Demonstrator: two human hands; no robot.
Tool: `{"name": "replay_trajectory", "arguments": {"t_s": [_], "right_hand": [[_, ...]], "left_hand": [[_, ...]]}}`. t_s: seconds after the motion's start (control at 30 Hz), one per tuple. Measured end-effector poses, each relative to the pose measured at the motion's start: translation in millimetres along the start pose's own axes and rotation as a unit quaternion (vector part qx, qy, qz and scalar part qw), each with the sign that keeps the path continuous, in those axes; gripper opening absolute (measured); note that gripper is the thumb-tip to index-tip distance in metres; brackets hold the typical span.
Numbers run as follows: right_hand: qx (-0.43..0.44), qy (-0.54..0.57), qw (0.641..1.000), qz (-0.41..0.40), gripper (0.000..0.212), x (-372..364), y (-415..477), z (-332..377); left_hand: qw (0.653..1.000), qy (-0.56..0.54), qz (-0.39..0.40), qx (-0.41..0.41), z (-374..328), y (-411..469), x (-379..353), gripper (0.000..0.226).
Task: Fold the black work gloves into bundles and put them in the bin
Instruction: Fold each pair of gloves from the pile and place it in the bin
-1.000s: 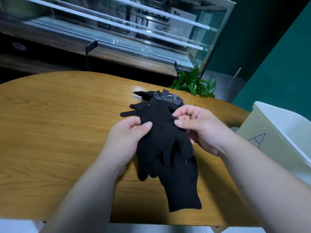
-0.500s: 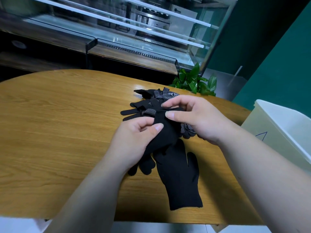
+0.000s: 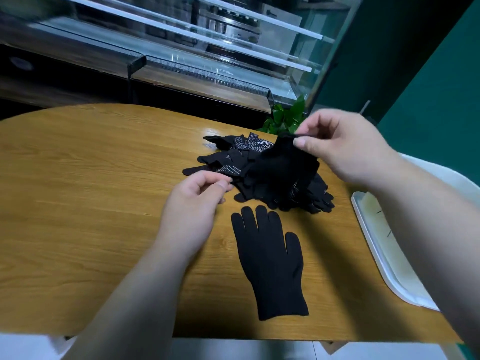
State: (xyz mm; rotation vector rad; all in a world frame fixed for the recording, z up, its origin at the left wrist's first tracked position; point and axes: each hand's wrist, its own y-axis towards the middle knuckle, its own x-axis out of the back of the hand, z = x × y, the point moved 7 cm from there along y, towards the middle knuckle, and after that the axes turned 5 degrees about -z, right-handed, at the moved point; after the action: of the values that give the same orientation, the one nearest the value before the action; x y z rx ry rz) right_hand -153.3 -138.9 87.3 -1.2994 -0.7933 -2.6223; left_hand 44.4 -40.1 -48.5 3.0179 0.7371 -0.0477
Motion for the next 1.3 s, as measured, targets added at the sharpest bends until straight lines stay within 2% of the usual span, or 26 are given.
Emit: {"name": "replay_trajectory", "arguments": {"t_s": [0.07,0.17,0.37,0.47,0.73,0.83,0.93,1.0,1.13,1.2,1.3], "right_hand": [[0.03,-0.012,0.999,0.005,0.011,-8,-28,0],[0.061,-0.015,0.995,0.073,0.019,-39,-83,-13],[0.152,-0.035,0.974,0.165,0.006,-83,-165,-22],[0.177,-0.054,0.968,0.17,0.011,-89,-177,-27],[0.171,0.011,0.976,0.135,0.017,-87,-186,-33],[0.158,0.037,0.981,0.108,0.013,-83,-182,-33],[0.147,0.056,0.982,0.107,0.01,-80,-181,-34],[0.139,0.057,0.982,0.113,0.013,-78,-181,-34],[0.167,0.022,0.976,0.139,0.021,-81,-184,-29],[0.178,0.003,0.971,0.158,0.021,-84,-186,-29],[0.189,-0.029,0.965,0.178,0.018,-91,-189,-33]], "left_hand": [[1.0,0.015,0.021,-0.006,0,-2,-5,0.014],[0.998,0.046,0.049,-0.014,0,-4,-12,0.012],[0.992,0.093,0.081,-0.024,6,-7,-21,0.017],[0.989,0.116,0.089,-0.032,9,-10,-24,0.018],[0.975,0.16,0.137,-0.069,15,-21,-33,0.008],[0.954,0.202,0.185,-0.122,15,-30,-38,0.01],[0.896,0.296,0.248,-0.22,14,-41,-49,0.031],[0.873,0.327,0.28,-0.229,19,-44,-53,0.046],[0.857,0.343,0.301,-0.241,23,-44,-57,0.063],[0.846,0.355,0.314,-0.246,24,-46,-58,0.061],[0.829,0.356,0.346,-0.258,29,-52,-61,0.04]]}}
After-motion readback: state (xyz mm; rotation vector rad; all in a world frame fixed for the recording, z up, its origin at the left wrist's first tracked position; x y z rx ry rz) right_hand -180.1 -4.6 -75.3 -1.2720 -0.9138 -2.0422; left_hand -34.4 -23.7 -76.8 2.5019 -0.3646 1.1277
